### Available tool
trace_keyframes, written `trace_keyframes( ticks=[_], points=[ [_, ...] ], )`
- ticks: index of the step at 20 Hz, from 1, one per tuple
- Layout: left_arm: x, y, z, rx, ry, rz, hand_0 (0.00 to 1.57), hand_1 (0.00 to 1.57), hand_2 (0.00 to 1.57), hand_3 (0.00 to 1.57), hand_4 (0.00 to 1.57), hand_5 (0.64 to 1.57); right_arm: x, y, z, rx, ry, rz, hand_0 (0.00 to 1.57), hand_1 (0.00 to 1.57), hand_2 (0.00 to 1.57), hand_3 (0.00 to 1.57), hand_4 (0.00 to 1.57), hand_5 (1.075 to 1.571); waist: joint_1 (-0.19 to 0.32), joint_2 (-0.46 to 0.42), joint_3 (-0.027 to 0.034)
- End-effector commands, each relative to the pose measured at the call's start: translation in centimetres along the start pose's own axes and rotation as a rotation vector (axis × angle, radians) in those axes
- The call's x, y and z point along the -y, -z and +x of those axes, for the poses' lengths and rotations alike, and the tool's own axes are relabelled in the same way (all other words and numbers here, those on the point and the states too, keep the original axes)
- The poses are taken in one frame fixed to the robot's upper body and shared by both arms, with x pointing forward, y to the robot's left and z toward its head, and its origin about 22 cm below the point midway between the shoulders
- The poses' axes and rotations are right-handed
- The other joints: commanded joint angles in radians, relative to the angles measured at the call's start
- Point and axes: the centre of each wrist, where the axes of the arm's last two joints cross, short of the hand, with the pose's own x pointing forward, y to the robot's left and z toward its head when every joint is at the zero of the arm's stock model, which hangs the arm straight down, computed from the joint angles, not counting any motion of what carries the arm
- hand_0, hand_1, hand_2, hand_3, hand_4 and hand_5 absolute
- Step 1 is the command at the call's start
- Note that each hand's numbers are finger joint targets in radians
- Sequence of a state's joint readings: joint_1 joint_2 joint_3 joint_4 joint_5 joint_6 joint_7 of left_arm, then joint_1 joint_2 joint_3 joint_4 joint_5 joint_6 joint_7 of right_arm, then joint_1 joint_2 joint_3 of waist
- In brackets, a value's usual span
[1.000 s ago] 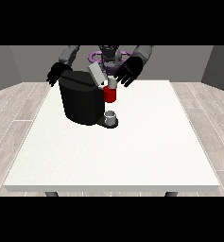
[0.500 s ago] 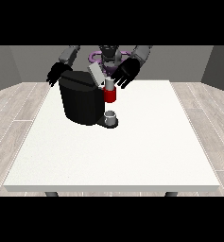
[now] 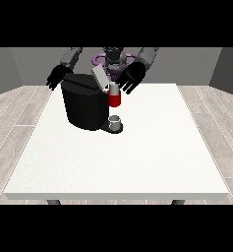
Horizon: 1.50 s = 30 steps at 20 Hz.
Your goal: Insert the coffee pod into the coffee machine and close the lid
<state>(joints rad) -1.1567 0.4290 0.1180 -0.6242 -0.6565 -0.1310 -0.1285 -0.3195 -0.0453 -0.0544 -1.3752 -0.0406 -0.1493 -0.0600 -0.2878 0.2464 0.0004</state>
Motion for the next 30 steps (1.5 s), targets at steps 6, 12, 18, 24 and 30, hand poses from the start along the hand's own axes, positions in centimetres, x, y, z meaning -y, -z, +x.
trace_keyframes(
  ticks=[6,12,18,24,30],
  points=[
    [-0.3,-0.3,-1.6,-0.057,-0.031,-0.033,1.23,1.23,1.27,1.18,0.48,1.571,-2.0,-0.3,1.5,0.001,-0.004,0.014,0.0,0.0,0.0,0.0,0.42,1.571,-0.028,0.006,-0.0009],
    [-0.2,0.1,-0.1,0.016,-0.006,0.0,1.2,1.2,1.23,1.09,0.46,1.571,0.6,0.8,1.2,0.037,0.019,-0.006,0.0,0.0,0.0,0.0,0.42,1.571,-0.017,0.06,-0.0003],
    [0.1,-0.4,-1.3,-0.016,0.057,-0.046,1.11,1.11,1.15,0.98,0.41,1.571,0.9,0.4,0.6,-0.027,0.013,-0.018,0.0,0.0,0.0,0.0,0.4,1.571,0.007,0.0,-0.0004],
    [0.7,-0.2,-0.6,0.012,0.07,-0.005,1.05,1.05,1.12,0.96,0.36,1.571,-0.3,0.2,0.3,0.021,0.002,-0.034,0.0,0.0,0.0,0.0,0.48,1.571,0.012,0.032,-0.0004],
    [0.4,0.4,1.4,0.056,0.116,-0.111,0.57,0.57,0.81,0.64,0.24,1.571,0.9,0.1,-1.4,0.007,-0.012,-0.056,0.0,0.0,0.0,0.0,0.46,1.571,0.049,0.006,0.0002]
  ],
)
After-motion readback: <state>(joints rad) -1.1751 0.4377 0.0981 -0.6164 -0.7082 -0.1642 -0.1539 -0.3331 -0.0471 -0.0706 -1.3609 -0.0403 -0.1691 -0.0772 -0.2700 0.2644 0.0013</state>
